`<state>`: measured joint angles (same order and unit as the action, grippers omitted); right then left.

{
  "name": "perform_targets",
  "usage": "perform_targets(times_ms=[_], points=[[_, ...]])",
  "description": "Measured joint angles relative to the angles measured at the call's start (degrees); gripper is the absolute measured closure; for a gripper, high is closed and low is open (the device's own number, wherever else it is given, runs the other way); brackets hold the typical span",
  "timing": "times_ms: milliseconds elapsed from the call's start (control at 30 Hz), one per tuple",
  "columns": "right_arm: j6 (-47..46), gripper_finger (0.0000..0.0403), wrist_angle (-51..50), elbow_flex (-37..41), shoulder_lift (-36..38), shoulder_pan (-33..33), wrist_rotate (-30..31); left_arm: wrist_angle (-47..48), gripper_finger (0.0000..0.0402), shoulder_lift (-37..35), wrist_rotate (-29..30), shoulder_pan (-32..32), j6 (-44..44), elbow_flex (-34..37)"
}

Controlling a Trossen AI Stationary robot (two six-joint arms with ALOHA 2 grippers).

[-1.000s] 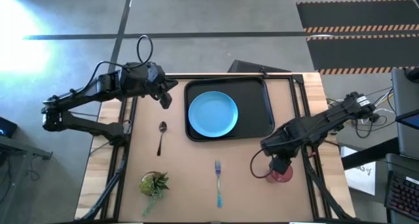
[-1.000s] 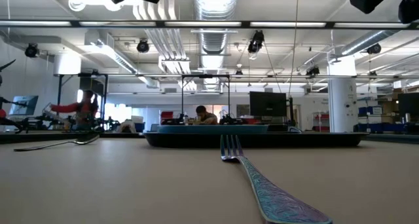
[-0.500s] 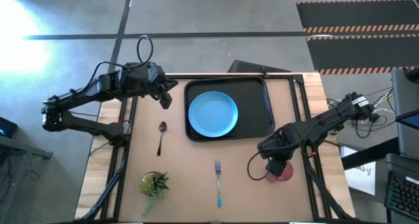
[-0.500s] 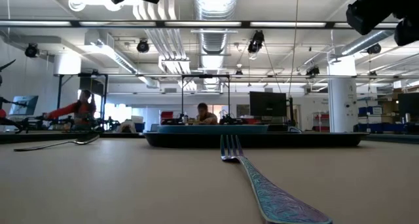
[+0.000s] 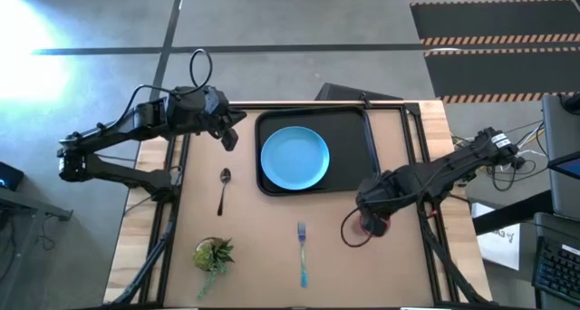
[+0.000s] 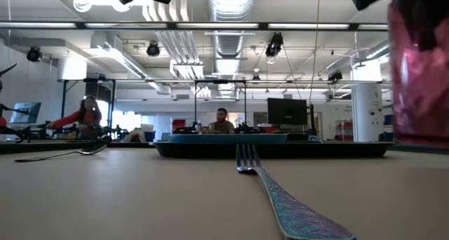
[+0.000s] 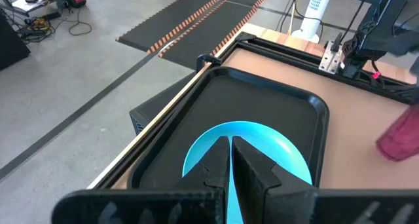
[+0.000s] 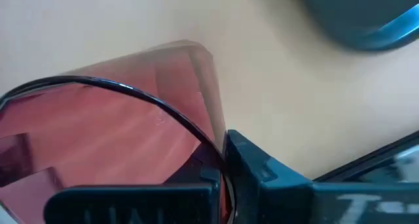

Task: Pick and place plate/cup/fork/spoon on tray
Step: Put the red cup on the top right of the blue plate on the black tray

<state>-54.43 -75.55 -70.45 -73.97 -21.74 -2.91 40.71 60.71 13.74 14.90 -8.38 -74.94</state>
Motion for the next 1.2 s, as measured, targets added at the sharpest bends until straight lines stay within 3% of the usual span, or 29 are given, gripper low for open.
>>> perform_targets(times_ms=[267, 500, 733, 967, 1200], points=[[1.81, 0.0394, -12.48, -13.69, 0.04, 3.06, 17.57, 0.02, 0.0402, 0.0, 0.0, 0.0, 0.02, 0.0], [17.57, 0.0394, -13.23, -22.67, 0.76, 15.7, 25.54, 0.06, 0.0402, 0.0, 0.0, 0.0, 0.04, 0.02], [34.81, 0.0394, -9.83, -29.88, 1.25, 33.86, 23.83, 0.31, 0.0402, 0.0, -0.03, 0.01, 0.02, 0.07], [47.39, 0.0394, 1.29, -32.13, 1.07, 50.76, 9.69, 0.37, 0.0402, 0.0, -0.13, 0.01, 0.03, 0.07], [52.25, 0.0394, 3.22, -29.04, -0.99, 60.43, 3.55, 0.47, 0.0402, 0.0, -0.2, 0.01, 0.02, 0.07]])
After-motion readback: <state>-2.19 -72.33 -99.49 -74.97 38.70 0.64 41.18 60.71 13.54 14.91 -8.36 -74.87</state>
